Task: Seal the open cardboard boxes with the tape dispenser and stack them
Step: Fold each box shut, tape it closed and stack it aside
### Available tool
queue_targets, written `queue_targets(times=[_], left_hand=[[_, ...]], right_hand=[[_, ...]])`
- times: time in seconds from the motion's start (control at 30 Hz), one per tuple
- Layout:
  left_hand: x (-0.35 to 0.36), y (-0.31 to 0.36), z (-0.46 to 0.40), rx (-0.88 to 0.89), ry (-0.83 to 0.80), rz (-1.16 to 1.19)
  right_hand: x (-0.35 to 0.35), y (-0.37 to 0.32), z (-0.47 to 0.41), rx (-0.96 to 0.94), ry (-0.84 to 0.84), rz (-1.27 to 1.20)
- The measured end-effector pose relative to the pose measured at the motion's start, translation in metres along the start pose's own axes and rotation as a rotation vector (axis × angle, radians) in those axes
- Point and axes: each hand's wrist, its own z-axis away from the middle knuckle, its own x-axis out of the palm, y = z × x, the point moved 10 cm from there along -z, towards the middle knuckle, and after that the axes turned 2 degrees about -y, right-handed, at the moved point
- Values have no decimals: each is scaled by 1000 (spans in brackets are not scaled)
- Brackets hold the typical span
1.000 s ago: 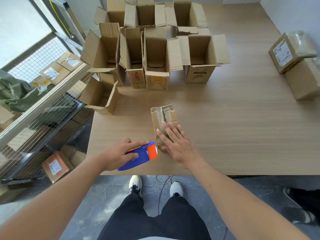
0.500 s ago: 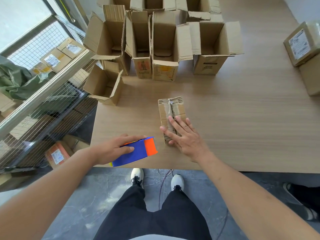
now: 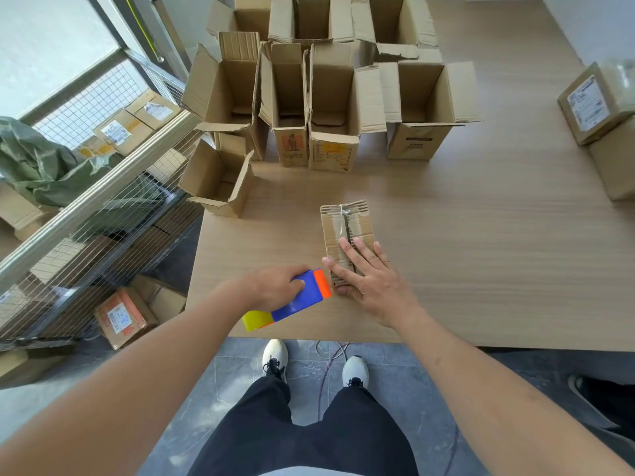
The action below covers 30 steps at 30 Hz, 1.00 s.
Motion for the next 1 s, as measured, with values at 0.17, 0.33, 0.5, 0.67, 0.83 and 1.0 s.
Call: queue_targets(times=[0.17, 0.33, 0.5, 0.67, 0.83, 1.0], left_hand=[[-15, -17, 5, -59, 4, -70], [-31, -22, 17, -15, 80, 13], [-40, -30, 32, 63, 114, 117], [-51, -35, 51, 203, 161, 283], [-63, -41, 64, 266, 169, 298], [-75, -46, 69, 290, 202, 273]], right_hand=[[-6, -4, -2, 38, 6, -39], [-21, -17, -8, 140, 169, -67], [-16, -20, -20, 230, 75, -111], [-16, -18, -32, 211, -36, -87], [-37, -8, -37, 201, 76, -34], [-25, -10, -48, 274, -69, -14]])
